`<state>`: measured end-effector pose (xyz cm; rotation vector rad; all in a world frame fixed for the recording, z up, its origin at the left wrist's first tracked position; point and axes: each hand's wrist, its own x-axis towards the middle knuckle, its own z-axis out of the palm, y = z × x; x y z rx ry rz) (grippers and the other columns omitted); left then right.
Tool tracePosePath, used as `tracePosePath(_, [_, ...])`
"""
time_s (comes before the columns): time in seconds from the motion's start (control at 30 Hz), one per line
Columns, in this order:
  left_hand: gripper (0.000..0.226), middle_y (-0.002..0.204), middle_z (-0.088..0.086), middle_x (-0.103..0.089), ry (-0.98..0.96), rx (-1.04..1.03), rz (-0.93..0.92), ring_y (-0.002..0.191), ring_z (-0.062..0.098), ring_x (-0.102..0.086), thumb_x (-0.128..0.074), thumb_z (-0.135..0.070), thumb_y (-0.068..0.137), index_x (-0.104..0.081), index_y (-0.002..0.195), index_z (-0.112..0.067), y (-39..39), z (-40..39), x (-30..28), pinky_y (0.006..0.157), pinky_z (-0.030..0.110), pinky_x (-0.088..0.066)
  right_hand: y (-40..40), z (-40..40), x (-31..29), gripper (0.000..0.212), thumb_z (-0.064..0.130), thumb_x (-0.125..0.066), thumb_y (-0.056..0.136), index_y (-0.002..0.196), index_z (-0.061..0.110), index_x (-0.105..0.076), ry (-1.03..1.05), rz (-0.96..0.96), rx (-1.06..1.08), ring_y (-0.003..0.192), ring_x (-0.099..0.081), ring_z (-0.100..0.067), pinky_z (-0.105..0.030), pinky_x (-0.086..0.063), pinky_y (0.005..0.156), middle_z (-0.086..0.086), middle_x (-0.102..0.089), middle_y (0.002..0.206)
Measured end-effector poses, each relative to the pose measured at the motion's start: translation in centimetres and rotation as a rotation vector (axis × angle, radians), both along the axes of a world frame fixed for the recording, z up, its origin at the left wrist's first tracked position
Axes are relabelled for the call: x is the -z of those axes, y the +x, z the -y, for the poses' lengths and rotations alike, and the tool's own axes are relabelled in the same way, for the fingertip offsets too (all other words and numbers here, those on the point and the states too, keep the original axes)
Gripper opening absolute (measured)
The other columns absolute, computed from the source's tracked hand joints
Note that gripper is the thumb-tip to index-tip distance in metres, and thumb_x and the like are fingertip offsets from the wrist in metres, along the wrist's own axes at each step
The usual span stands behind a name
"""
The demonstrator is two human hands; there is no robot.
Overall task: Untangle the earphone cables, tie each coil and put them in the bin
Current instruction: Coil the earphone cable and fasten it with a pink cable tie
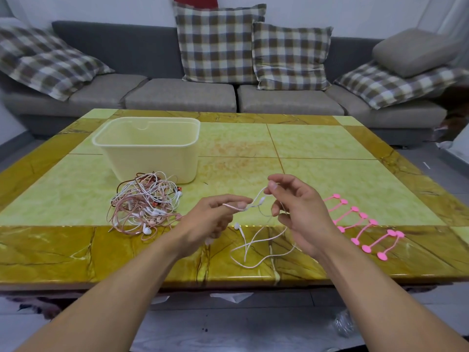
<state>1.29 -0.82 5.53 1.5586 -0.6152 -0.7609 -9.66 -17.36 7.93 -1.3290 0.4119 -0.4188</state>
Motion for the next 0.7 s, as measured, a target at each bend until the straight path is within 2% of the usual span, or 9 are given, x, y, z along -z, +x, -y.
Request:
tracePosePath(0.1, [0.032,0.070,0.006,-0.057,-0.044,-0.015,-0.038,0.064,0.018,-0.054,-0.048,-0.012,0.099,-0.079,0.104,-0.012,-0.3,0.3,0.0,0.055,0.029,-0.043,-0.1,-0.2,0.1,0.010,0.015,-0.069,0.095,0.105,0.016,-0.069,-0.084,-0.024,0.009,0.052,-0.055,-0.010,-0.016,-0.031,0.043,0.002,-0.074,0.085])
tracePosePath(0.23, [0.036,0.091,0.017,-0.074,-0.134,-0.153,-0.171,0.081,0.031,-0.072,-0.038,-0.010,0.103,-0.073,0.106,-0.002,-0.4,0.7,0.1,0.076,0.039,-0.057,-0.4,-0.1,0.1,0.014,0.012,-0.073,0.092,0.106,0.013,-0.071,-0.180,-0.073,-0.004,0.057,-0.061,-0.015,-0.010,-0.038,0.045,-0.005,-0.076,0.085])
tracePosePath(0.33, [0.031,0.109,0.012,-0.076,-0.224,-0.235,-0.201,0.096,0.031,-0.074,-0.039,-0.008,0.105,-0.068,0.115,-0.003,-0.1,0.7,0.1,0.082,0.036,-0.059,-0.6,-0.2,0.3,0.013,0.009,-0.072,0.091,0.103,0.014,-0.073,-0.290,-0.153,-0.083,0.062,-0.065,-0.017,-0.014,-0.038,0.043,-0.005,-0.075,0.081])
tracePosePath(0.4, [0.030,0.116,0.009,-0.075,-0.274,-0.258,-0.225,0.103,0.029,-0.073,-0.043,-0.001,0.103,-0.067,0.120,-0.005,0.1,0.8,0.1,0.088,0.037,-0.057,-0.6,-0.3,0.5,0.011,0.008,-0.071,0.091,0.099,0.016,-0.073,-0.341,-0.177,-0.112,0.064,-0.067,-0.015,-0.021,-0.040,0.043,-0.003,-0.073,0.076])
tracePosePath(0.53, [0.045,0.126,0.009,-0.070,-0.454,-0.291,-0.364,0.114,0.029,-0.069,-0.039,0.015,0.092,-0.060,0.128,-0.002,0.4,0.9,-0.3,0.100,0.040,-0.052,-0.4,0.0,0.9,0.012,0.002,-0.068,0.090,0.095,0.013,-0.070,-0.357,-0.212,-0.100,0.063,-0.065,-0.016,-0.027,-0.041,0.043,-0.001,-0.068,0.069])
tracePosePath(0.63, [0.030,0.121,0.009,-0.073,-0.571,-0.374,-0.476,0.112,0.027,-0.070,-0.051,0.002,0.096,-0.061,0.124,-0.003,0.8,0.8,-0.6,0.097,0.036,-0.053,-0.4,0.4,1.4,0.019,-0.002,-0.065,0.088,0.098,0.012,-0.071,-0.393,-0.310,-0.163,0.060,-0.061,-0.016,-0.026,-0.039,0.042,-0.001,-0.064,0.065])
tracePosePath(0.7, [0.027,0.111,0.010,-0.076,-0.608,-0.441,-0.511,0.108,0.026,-0.072,-0.063,-0.002,0.090,-0.063,0.117,-0.006,1.1,0.7,-0.7,0.095,0.035,-0.057,-0.4,0.7,1.8,0.021,0.000,-0.064,0.087,0.098,0.016,-0.073,-0.490,-0.417,-0.200,0.058,-0.060,-0.014,-0.023,-0.038,0.042,-0.005,-0.066,0.066])
